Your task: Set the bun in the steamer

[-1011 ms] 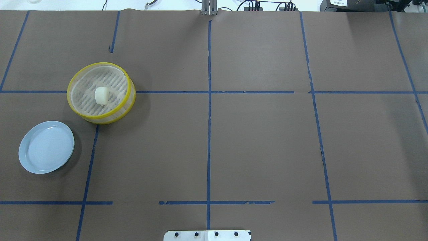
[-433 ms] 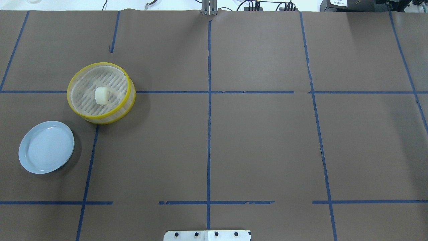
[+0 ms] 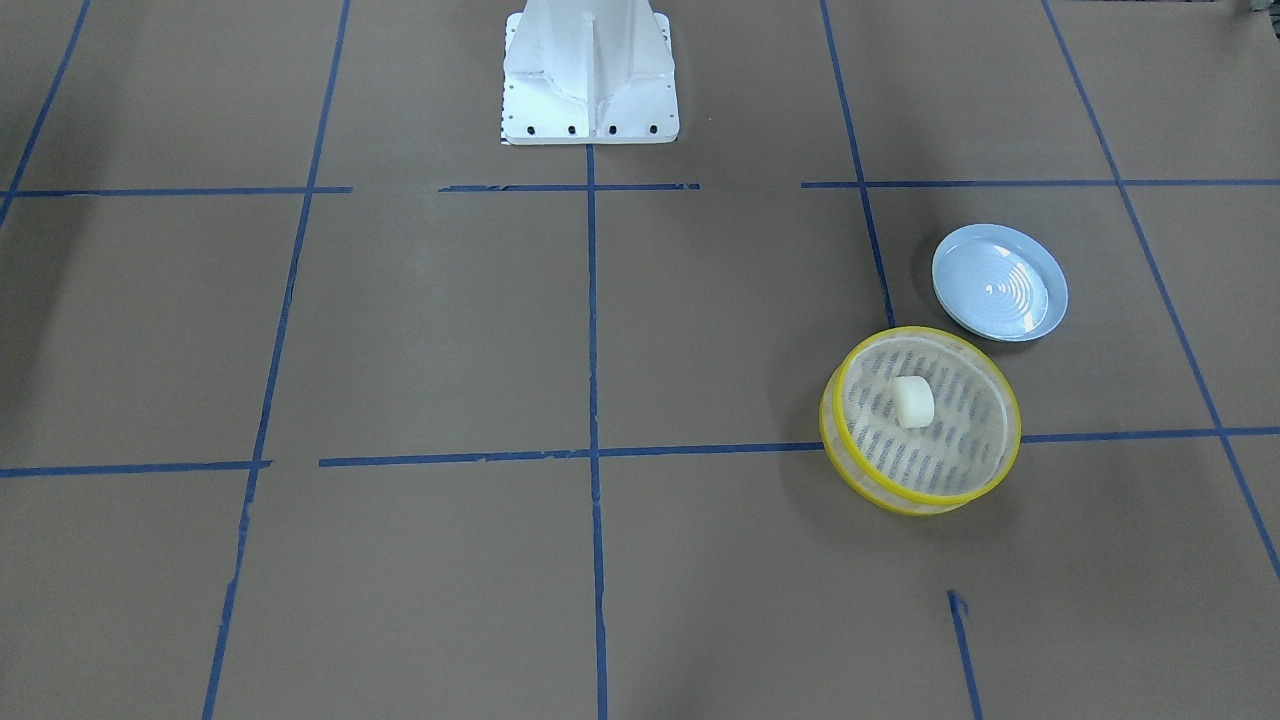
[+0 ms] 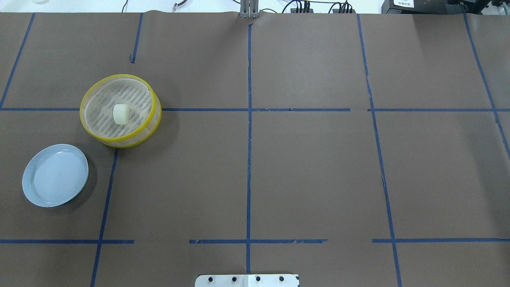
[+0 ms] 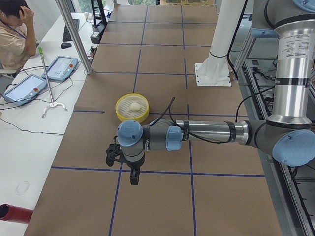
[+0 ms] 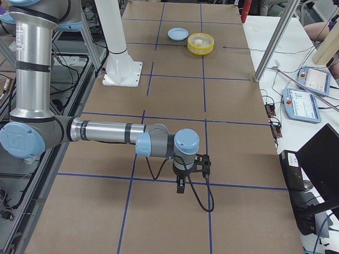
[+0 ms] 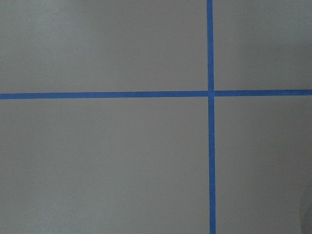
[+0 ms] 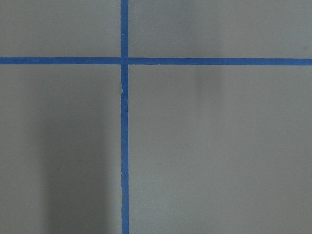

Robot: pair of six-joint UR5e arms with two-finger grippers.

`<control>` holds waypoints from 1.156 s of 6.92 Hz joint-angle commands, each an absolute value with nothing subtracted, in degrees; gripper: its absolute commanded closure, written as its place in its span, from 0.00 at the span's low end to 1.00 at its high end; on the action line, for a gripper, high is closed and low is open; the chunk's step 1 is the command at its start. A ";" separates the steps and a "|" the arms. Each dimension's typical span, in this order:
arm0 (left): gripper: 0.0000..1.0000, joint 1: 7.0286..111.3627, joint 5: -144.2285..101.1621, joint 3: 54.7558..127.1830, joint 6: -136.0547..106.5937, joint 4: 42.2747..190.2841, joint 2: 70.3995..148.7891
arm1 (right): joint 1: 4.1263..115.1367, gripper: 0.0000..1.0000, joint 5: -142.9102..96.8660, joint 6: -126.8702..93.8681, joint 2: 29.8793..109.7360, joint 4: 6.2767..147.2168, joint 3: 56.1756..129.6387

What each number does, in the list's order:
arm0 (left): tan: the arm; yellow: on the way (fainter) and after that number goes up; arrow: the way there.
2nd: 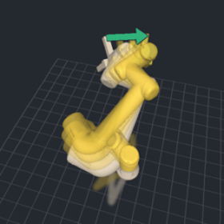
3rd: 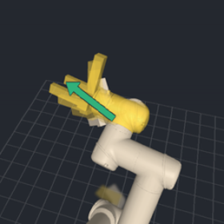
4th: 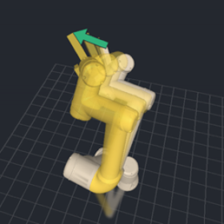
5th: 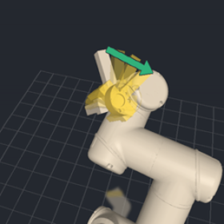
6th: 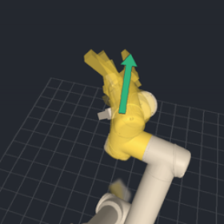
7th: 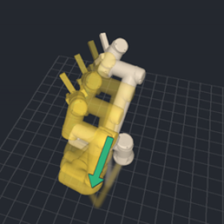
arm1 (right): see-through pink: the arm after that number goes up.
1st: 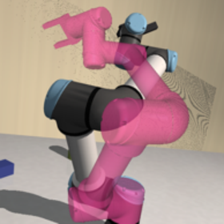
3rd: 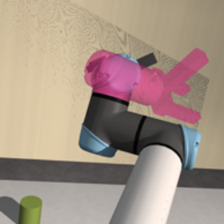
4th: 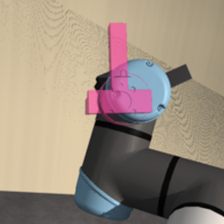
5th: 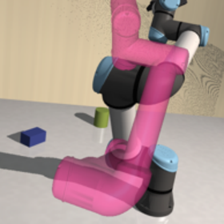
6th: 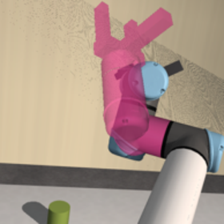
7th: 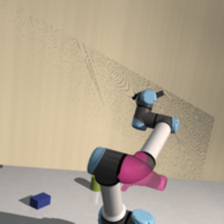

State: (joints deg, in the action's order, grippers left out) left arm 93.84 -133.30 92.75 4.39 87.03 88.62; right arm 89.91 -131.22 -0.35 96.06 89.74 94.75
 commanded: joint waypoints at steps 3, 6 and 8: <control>0.00 93.52 -133.59 92.64 4.39 86.92 88.42 | 89.91 0.00 -131.22 -0.35 96.06 89.74 94.75; 0.00 93.43 -133.77 93.42 4.48 86.40 87.80 | 89.91 0.00 -131.22 -0.35 96.06 89.74 94.75; 0.00 93.34 -133.86 94.56 10.17 83.16 88.06 | 89.91 0.00 -131.22 -0.35 96.06 89.74 94.75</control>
